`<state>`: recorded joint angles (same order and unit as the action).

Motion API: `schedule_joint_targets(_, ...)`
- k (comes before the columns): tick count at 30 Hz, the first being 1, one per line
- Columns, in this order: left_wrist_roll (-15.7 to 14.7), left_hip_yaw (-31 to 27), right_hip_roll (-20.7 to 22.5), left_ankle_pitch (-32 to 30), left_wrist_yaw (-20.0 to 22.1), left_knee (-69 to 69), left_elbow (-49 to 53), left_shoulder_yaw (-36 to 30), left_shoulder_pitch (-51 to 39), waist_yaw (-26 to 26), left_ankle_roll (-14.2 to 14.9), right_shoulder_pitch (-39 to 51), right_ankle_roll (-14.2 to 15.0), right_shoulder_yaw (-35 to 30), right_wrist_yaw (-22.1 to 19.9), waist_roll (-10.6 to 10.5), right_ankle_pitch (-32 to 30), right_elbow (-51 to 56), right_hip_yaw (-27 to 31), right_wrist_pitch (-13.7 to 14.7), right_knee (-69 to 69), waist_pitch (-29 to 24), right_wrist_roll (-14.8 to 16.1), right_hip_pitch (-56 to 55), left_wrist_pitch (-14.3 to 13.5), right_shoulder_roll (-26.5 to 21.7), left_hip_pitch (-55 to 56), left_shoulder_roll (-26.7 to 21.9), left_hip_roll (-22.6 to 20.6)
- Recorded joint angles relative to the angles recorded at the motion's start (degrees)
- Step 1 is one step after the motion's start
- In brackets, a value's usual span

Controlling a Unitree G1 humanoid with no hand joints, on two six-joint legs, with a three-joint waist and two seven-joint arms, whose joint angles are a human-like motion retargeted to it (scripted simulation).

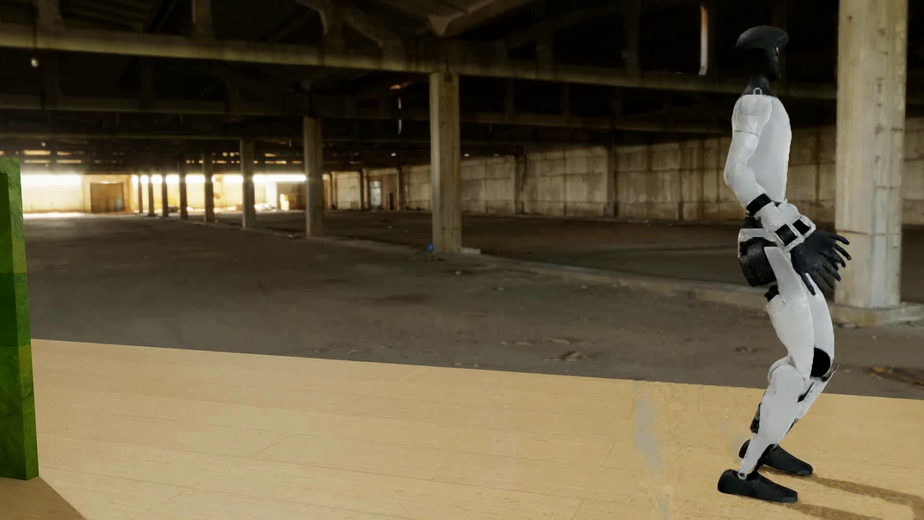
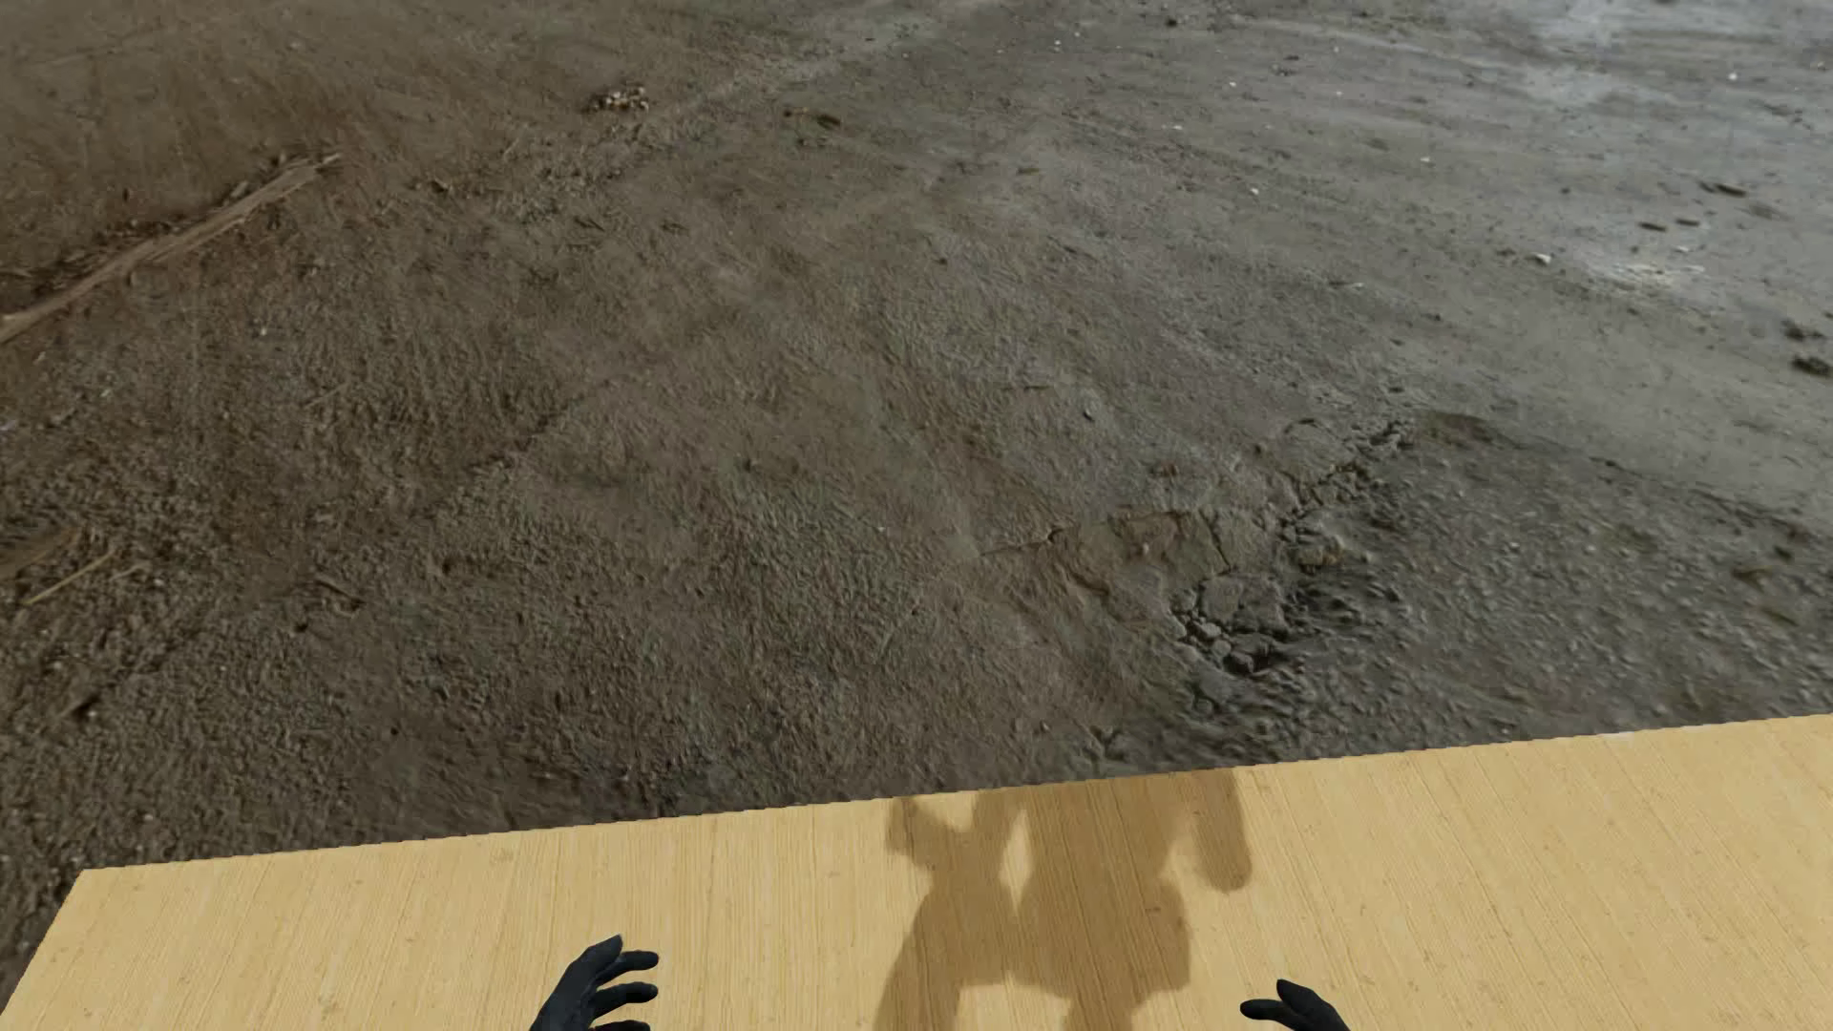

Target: Rotate 180

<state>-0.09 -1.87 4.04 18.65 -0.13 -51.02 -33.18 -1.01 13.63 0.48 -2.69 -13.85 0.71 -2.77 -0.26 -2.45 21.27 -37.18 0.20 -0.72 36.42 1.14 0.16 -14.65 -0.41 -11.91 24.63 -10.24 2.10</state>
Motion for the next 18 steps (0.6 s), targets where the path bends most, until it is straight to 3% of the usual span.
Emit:
schedule_joint_targets(1,0.4,0.2,1.6,5.9,-0.1,4.8,-4.3,-3.1,2.5,-1.7,-2.8,2.6,-2.5,-1.5,-0.7,0.4,1.7,0.4,2.5,-3.3,2.0,0.6,-0.1,-0.7,0.2,1.6,-1.7,0.4,-0.2)
schedule_joint_targets(2,1.8,1.7,1.3,4.4,-0.7,7.2,-6.3,-2.7,2.4,-3.2,3.5,3.2,-2.1,-1.7,-1.9,2.1,3.5,-0.3,3.7,-4.9,4.9,0.5,-0.3,-1.7,1.6,2.9,-3.8,1.0,0.0)
schedule_joint_targets(4,4.4,4.4,-0.1,6.5,-1.1,4.0,-2.3,-5.2,-2.9,-4.6,4.0,1.4,-3.2,-0.8,-5.3,3.9,6.1,-1.9,1.8,-6.3,9.5,-2.1,-1.1,-3.7,4.8,1.7,-3.5,0.8,1.0)
schedule_joint_targets(5,4.6,5.1,0.0,4.6,-0.6,-1.6,-1.1,-5.5,-4.4,-5.7,3.1,1.0,-3.4,0.5,-7.3,4.3,6.8,-3.5,2.5,-7.0,10.9,-3.1,-1.8,-4.5,4.8,2.2,-0.8,2.4,1.4)
schedule_joint_targets(7,3.5,2.7,1.8,2.1,-1.3,-3.6,-6.2,-3.5,-2.4,-7.9,-4.6,-0.4,-3.4,0.4,-10.8,2.5,6.1,-3.1,5.3,-7.1,8.6,-3.5,-2.5,-3.2,2.2,1.0,1.8,2.1,1.5)
schedule_joint_targets(8,3.1,1.5,2.6,4.0,-2.9,4.6,-6.0,0.4,-1.9,-8.4,-0.4,-0.3,-3.3,-0.3,-12.5,2.1,6.2,-3.2,6.7,-6.4,8.5,-3.4,-2.6,-3.3,2.3,1.2,0.4,0.7,2.7)
schedule_joint_targets(9,2.5,2.6,1.7,3.5,-3.8,6.8,-5.9,-1.1,-2.2,-8.7,7.2,-0.7,-3.5,-1.0,-13.6,2.5,6.9,-1.1,6.0,-6.6,8.8,-3.4,-2.4,-3.3,2.5,3.0,-1.3,-1.7,3.2)
schedule_joint_targets(11,0.7,5.4,-1.6,5.0,-3.7,7.2,-2.2,-2.9,-2.9,-8.3,7.1,0.6,-2.5,0.3,-12.4,1.9,7.4,-1.2,0.6,-6.0,8.8,-3.6,-1.2,-3.4,2.8,2.1,-3.2,0.2,4.1)
schedule_joint_targets(13,-0.1,7.2,-3.5,5.7,-2.7,2.5,-1.8,-5.2,-5.0,-8.4,7.4,0.7,-2.3,2.2,-9.9,3.3,10.2,-2.8,-0.5,-4.7,12.0,-3.9,-1.3,-3.8,1.3,1.9,-3.0,1.3,4.3)
schedule_joint_targets(14,0.1,6.2,-2.6,1.0,-2.1,-5.7,-1.9,-7.1,-5.0,-6.9,5.3,0.8,-3.5,1.8,-9.1,3.3,10.4,-4.5,0.8,-4.5,11.8,-4.1,-1.9,-3.2,0.3,1.1,0.5,1.6,4.9)
schedule_joint_targets(15,0.6,3.5,-1.6,-2.5,-2.5,-11.1,-3.6,-5.5,-3.7,-6.4,-3.6,0.6,-3.5,1.9,-8.9,2.3,9.9,-5.2,2.3,-3.8,10.3,-3.3,-2.5,-2.6,-0.5,0.1,4.2,1.8,3.4)
schedule_joint_targets(16,1.4,1.7,-1.0,-1.3,-3.7,-12.4,-3.7,-2.5,-3.4,-5.6,-9.9,1.0,-3.4,1.8,-9.2,1.3,9.5,-6.1,3.8,-2.9,8.8,-3.4,-3.0,-1.1,-0.1,-0.8,6.0,1.8,1.6)
schedule_joint_targets(17,2.7,1.4,-0.7,2.5,-5.4,-10.9,-0.2,-0.5,-3.5,-4.4,-9.7,1.0,-3.2,0.3,-10.0,0.5,9.9,-5.0,4.8,-2.9,8.7,-3.4,-3.6,-0.7,1.2,-2.0,7.8,0.6,0.2)
schedule_joint_targets(18,4.0,0.8,0.2,5.2,-6.9,-5.1,-1.6,0.2,-3.1,-4.3,-7.7,1.7,-2.9,-1.2,-10.9,-0.4,10.6,-3.2,6.0,-3.9,9.7,-3.2,-3.9,-0.6,0.9,-0.3,7.3,-0.9,-0.2)
